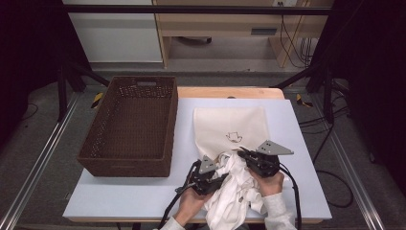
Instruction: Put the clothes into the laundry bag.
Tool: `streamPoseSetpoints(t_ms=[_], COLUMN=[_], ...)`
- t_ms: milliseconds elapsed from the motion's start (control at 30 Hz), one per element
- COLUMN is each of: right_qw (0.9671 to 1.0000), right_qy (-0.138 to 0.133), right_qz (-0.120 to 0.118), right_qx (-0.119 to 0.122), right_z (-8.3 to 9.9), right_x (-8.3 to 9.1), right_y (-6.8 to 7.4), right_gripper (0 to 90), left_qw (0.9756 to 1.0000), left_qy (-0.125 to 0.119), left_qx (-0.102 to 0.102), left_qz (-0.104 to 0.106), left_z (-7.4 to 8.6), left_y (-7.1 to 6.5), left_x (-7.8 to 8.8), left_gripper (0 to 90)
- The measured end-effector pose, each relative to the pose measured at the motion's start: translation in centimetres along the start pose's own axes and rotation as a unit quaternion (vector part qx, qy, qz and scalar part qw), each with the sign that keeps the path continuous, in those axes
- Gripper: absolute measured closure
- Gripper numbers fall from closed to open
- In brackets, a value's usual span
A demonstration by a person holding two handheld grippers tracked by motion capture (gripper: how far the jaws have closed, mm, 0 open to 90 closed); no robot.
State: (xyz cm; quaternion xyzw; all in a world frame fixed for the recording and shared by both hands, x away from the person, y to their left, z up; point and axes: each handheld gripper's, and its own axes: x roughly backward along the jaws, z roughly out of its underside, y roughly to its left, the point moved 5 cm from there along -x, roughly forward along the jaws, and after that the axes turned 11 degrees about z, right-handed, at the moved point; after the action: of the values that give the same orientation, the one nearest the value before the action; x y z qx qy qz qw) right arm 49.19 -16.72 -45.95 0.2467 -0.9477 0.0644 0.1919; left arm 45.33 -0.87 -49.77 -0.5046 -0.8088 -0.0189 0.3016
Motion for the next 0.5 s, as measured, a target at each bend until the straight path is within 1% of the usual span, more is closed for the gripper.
streamPoseSetpoints(t_ms=[33,67,100,133,167,233,267,300,367,400,433,467,500], right_qw=[1.0,1.0,1.0,1.0,0.9999,0.9999,0.9999,0.9998,0.9998,0.9997,0.9994,0.9994,0.9989], right_qy=[0.0,0.0,-0.001,-0.002,-0.006,-0.008,-0.008,-0.011,-0.013,-0.015,-0.021,-0.021,-0.029], right_qz=[-0.001,-0.001,-0.003,-0.004,-0.006,-0.01,-0.011,-0.013,-0.016,-0.019,-0.026,-0.026,-0.037], right_qx=[-0.002,-0.002,-0.002,-0.003,-0.006,-0.011,-0.009,-0.007,-0.003,-0.002,-0.002,-0.002,-0.007], right_z=[0.0,0.0,0.0,0.0,-0.1,-0.2,-0.2,-0.2,-0.2,-0.3,-0.5,-0.5,-0.7], right_x=[0.0,0.0,0.0,0.0,0.2,0.2,0.3,0.3,0.4,0.5,0.6,0.6,0.8], right_y=[0.0,0.0,-0.1,-0.1,-0.2,-0.2,-0.2,-0.2,-0.1,0.0,0.2,0.2,0.4], right_gripper=[86.2,86.2,86.3,86.3,86.3,86.4,86.4,86.5,86.5,86.5,86.6,86.6,86.6], left_qw=[0.9995,0.9995,0.999,0.999,0.9988,0.9983,0.9983,0.9978,0.9976,0.9974,0.9965,0.9965,0.994], left_qy=[0.013,0.013,0.011,0.009,0.001,0.0,0.0,0.004,0.007,0.013,0.028,0.028,0.046], left_qx=[-0.025,-0.025,-0.038,-0.04,-0.047,-0.055,-0.055,-0.063,-0.065,-0.067,-0.071,-0.071,-0.082], left_qz=[-0.018,-0.018,-0.023,-0.021,-0.017,-0.017,-0.017,-0.02,-0.022,-0.024,-0.034,-0.034,-0.056], left_z=[-0.4,-0.4,-0.9,-1.2,-2.2,-3.0,-3.0,-3.6,-3.9,-4.2,-4.5,-4.5,-4.6], left_y=[-0.6,-0.6,-1.1,-1.4,-1.8,-2.1,-2.1,-2.1,-2.1,-2.0,-1.7,-1.7,-0.8], left_x=[0.2,0.2,0.4,0.6,0.8,0.8,0.8,0.6,0.4,0.2,-0.5,-0.5,-1.6], left_gripper=[78.7,79.5,80.0,80.0,80.2,80.2,80.2,80.2,80.1,80.0,79.8,79.6,79.2])
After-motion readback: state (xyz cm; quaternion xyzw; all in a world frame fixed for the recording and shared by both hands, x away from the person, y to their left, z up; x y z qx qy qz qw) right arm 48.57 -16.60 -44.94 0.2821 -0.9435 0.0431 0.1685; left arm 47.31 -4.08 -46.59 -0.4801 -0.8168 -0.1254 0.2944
